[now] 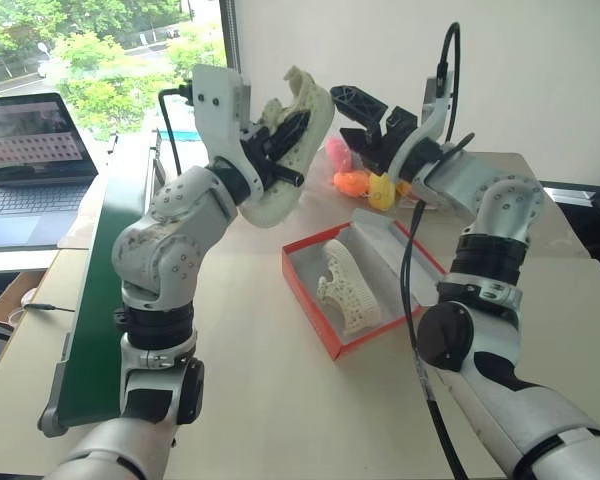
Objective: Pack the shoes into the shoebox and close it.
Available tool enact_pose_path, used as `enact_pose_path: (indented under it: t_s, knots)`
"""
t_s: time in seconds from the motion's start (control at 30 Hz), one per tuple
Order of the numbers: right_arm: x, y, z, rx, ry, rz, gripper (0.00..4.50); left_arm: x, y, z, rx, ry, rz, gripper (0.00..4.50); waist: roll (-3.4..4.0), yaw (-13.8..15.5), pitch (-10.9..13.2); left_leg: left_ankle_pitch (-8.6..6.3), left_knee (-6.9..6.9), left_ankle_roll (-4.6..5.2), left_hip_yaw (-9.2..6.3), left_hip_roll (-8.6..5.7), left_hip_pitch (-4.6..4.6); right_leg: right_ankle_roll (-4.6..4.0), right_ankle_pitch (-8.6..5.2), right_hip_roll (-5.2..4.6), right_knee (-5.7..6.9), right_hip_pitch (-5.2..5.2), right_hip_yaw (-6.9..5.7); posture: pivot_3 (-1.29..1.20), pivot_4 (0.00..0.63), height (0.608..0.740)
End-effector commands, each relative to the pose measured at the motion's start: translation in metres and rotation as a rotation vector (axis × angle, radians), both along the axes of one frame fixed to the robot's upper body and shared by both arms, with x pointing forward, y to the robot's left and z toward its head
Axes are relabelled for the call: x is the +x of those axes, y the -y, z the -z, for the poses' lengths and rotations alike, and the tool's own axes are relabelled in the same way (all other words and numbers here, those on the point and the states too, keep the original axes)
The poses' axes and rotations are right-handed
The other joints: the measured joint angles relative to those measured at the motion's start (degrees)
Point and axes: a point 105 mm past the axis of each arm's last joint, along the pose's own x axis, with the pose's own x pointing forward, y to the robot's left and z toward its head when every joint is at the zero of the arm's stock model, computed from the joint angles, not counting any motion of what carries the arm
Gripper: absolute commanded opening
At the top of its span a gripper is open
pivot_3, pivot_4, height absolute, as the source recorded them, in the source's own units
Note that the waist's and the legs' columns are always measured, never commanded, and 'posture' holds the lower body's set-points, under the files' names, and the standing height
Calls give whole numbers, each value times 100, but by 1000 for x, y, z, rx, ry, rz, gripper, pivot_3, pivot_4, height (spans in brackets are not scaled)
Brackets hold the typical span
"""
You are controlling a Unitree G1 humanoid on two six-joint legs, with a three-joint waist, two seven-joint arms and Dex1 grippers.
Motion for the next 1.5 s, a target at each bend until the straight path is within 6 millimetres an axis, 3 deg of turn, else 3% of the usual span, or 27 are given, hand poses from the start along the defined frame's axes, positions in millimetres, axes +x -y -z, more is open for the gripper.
enact_pose_path:
  t_s: [0.03, 0.4, 0.7, 0.83, 0.93, 1.03, 1.17, 1.23, 1.27, 1.4, 1.43, 1.5]
  knots:
    - [-11, -3, -18, 7, 66, -33, 4500, -10, 13, -14, 9, 79, 62, 214, 0, 2, 0, 0, 0, 0, 0, 0, 0, 0, 0, 0, 0, 0, 0, 0, 150, 740]
    - [-27, -8, -24, -28, 95, -88, 4500, 0, 4, -9, 30, 78, 40, 214, 0, 4, 0, 0, 0, 1, -1, 0, -1, 0, 0, 0, -1, 0, 0, 0, 150, 740]
    - [-25, -16, -3, -78, 58, -98, 4500, -5, 12, -12, 29, 88, 75, 214, 0, 6, 0, 0, 0, 2, -1, -1, -2, 1, 1, -1, -2, 0, 1, 0, 150, 740]
    - [-23, -16, -1, -66, 50, -97, 3413, -6, 12, -12, 33, 86, 76, 214, 0, 6, 0, 0, 0, 2, -1, 0, -1, 2, 0, 0, -1, 0, 1, 0, 150, 740]
    - [-21, -16, -4, -46, 54, -102, 2256, -7, 8, -8, 47, 74, 66, 214, 0, 6, 0, 0, 0, 2, -1, 0, -1, 5, -2, 0, -1, 0, 1, 0, 150, 740]
    - [-21, -16, -7, -36, 62, -107, 1377, -7, 4, -3, 62, 54, 52, 214, 0, -2, 0, 0, 0, 2, 0, 1, 0, 8, -4, 1, -1, 0, 2, 0, 150, 740]
    - [-21, -16, -10, -34, 73, -109, 817, -8, -4, 8, 87, 5, 35, 214, 1, 0, 0, 0, 0, 2, -1, 1, -1, 8, -3, 0, 0, 0, 2, 0, 150, 740]
    - [-21, -15, -12, -38, 79, -107, 746, -11, -11, 11, 55, -16, 45, 1211, 1, -1, 0, 0, 0, 2, -1, 1, -1, 8, -3, 0, -1, 0, 2, 0, 150, 740]
    - [-21, -14, -12, -40, 83, -105, 728, -13, -14, 13, 57, -29, 56, 1433, 1, 1, 0, 0, 0, 2, -1, 0, -1, 8, -3, 0, -1, 0, 3, 0, 150, 740]
    - [-19, -10, -15, -89, 108, -80, 695, -20, -24, 20, 123, -59, 69, 3037, 1, 4, 1, 0, 0, 2, -2, 1, -1, 8, -3, 0, -1, 0, 1, 0, 150, 740]
    - [-19, -8, -16, -114, 119, -68, 691, -23, -27, 19, 121, -62, 82, 3329, 1, 3, 1, 0, 0, 2, -1, 0, -1, 8, -4, 0, -1, 0, 1, 0, 150, 740]
    - [-17, -1, -18, -184, 139, -38, 678, -27, -34, 18, 145, -62, 97, 3334, 1, 10, 1, 0, 0, 2, -1, 0, -1, 16, -9, -1, -2, 0, 1, 0, 150, 740]
